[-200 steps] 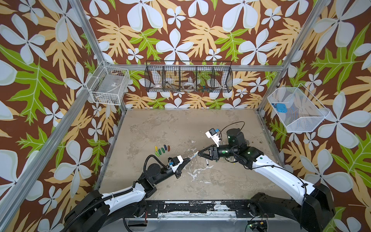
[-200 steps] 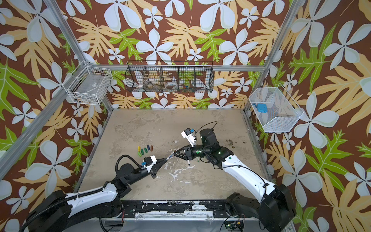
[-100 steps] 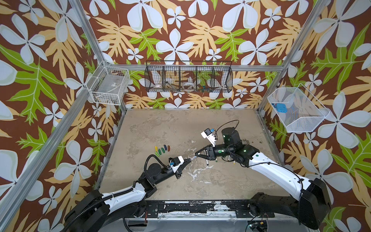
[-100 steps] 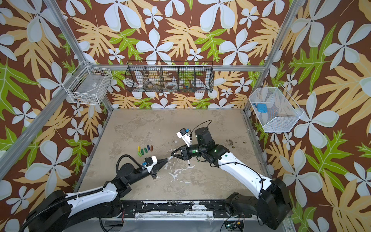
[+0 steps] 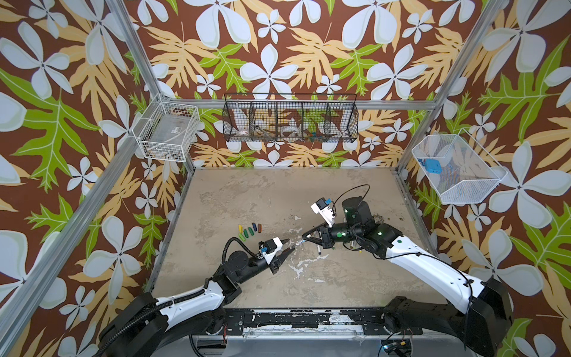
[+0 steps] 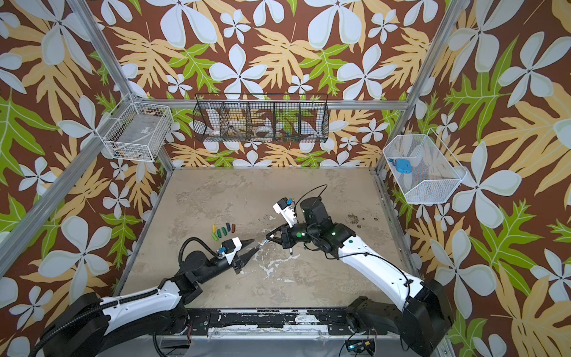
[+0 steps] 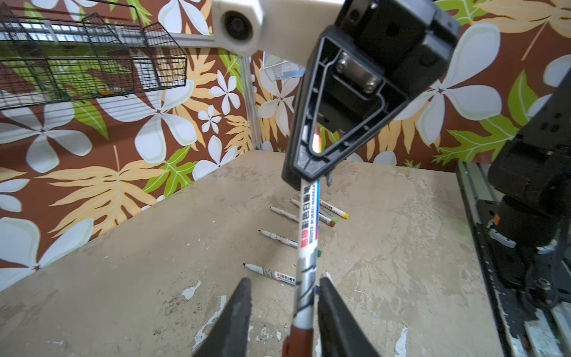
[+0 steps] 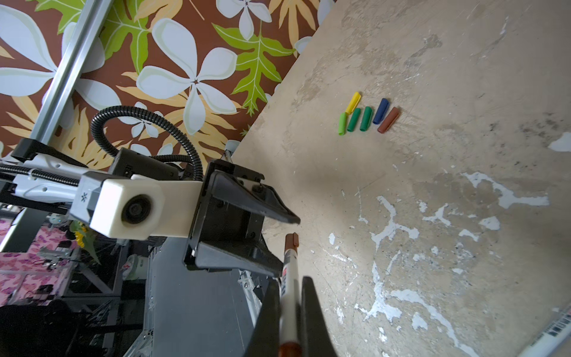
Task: Open the pen caps
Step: 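Bring the marker toward the right gripper while the right closes on its body, then open the left gripper and regrasp the marker at its brown cap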
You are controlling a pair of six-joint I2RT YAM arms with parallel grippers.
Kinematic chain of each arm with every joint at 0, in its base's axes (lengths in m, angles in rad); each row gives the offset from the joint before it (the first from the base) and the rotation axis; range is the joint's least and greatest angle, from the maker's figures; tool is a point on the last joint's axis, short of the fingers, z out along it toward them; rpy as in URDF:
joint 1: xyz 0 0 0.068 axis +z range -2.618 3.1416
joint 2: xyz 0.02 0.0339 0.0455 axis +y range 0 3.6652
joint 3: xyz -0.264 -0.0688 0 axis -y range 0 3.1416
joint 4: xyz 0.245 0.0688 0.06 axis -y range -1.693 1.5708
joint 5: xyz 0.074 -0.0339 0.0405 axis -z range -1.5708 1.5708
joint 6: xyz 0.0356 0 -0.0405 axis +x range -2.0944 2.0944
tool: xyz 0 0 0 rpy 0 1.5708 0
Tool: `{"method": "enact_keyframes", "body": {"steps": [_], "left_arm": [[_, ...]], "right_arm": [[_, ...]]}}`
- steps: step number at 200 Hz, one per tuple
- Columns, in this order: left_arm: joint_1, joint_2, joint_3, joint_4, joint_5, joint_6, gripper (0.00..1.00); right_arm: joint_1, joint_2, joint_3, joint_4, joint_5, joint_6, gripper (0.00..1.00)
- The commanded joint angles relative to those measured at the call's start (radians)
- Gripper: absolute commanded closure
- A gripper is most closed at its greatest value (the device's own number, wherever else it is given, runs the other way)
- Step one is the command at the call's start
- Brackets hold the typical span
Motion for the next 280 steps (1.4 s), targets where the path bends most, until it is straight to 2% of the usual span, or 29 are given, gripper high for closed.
{"method": "enact_keyframes", "body": {"steps": [1, 18, 50, 63, 75, 92, 119, 141, 166, 202, 233, 267, 280], "left_arm": [[0.0, -0.03, 0.028, -0.014, -0.177, -0.142, 0.47], [0.004, -0.08, 0.067, -0.116, -0.262, -0.241, 0.43], [0.038, -0.105, 0.101, -0.181, -0.234, -0.442, 0.42], [0.107, -0.081, 0.1, -0.166, -0.166, -0.576, 0.41], [0.183, -0.038, 0.08, -0.098, -0.052, -0.695, 0.41], [0.256, 0.049, 0.073, -0.003, 0.069, -0.832, 0.4], [0.278, 0.155, 0.129, 0.038, 0.188, -0.967, 0.38], [0.278, 0.203, 0.179, 0.114, 0.255, -1.097, 0.38], [0.256, 0.214, 0.265, 0.107, 0.32, -1.182, 0.38], [0.156, 0.172, 0.383, -0.128, 0.253, -1.17, 0.37], [0.113, 0.125, 0.39, -0.193, 0.166, -1.242, 0.38], [0.1, 0.118, 0.396, -0.26, 0.163, -1.324, 0.38], [0.091, 0.12, 0.384, -0.234, 0.163, -1.358, 0.38]], "right_arm": [[-0.001, -0.024, 0.004, -0.012, 0.152, -0.076, 1.0], [-0.002, -0.056, -0.014, 0.006, 0.287, -0.123, 1.0], [-0.001, -0.174, -0.119, 0.165, 0.509, -0.184, 1.0], [-0.001, -0.234, -0.19, 0.27, 0.555, -0.198, 1.0], [0.001, -0.294, -0.257, 0.375, 0.579, -0.218, 1.0], [0.007, -0.378, -0.358, 0.515, 0.608, -0.292, 1.0], [0.026, -0.484, -0.508, 0.732, 0.61, -0.41, 1.0], [0.084, -0.522, -0.595, 0.864, 0.624, -0.496, 1.0], [0.162, -0.52, -0.603, 0.899, 0.654, -0.588, 1.0], [0.24, -0.503, -0.603, 0.952, 0.682, -0.673, 1.0], [0.275, -0.516, -0.612, 0.969, 0.7, -0.699, 1.0], [0.282, -0.557, -0.644, 0.999, 0.714, -0.686, 1.0], [0.282, -0.564, -0.651, 1.008, 0.713, -0.684, 1.0]]}}
